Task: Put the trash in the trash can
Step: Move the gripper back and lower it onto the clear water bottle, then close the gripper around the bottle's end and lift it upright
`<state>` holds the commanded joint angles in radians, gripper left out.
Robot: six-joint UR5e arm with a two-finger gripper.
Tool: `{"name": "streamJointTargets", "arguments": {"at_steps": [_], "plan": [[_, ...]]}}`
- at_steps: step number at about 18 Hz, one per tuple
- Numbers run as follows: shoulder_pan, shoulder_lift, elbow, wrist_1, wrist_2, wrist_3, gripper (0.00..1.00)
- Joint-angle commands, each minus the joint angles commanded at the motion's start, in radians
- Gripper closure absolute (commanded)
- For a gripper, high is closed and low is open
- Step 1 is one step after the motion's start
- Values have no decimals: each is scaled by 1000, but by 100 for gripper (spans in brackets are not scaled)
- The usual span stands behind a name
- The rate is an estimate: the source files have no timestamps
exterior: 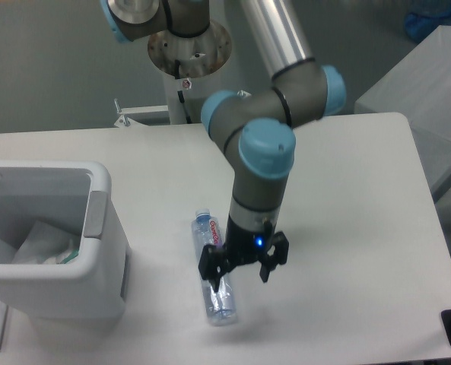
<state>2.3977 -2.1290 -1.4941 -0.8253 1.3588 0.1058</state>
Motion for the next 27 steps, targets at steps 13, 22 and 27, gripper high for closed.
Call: {"name": "streamJointTargets", "arguments": {"at_steps": [13, 22, 27], "plan": [[-65, -94, -3, 3, 112, 123, 0], [-74, -127, -2, 5, 111, 123, 0], [-74, -134, 0, 5, 112, 123, 10]]}}
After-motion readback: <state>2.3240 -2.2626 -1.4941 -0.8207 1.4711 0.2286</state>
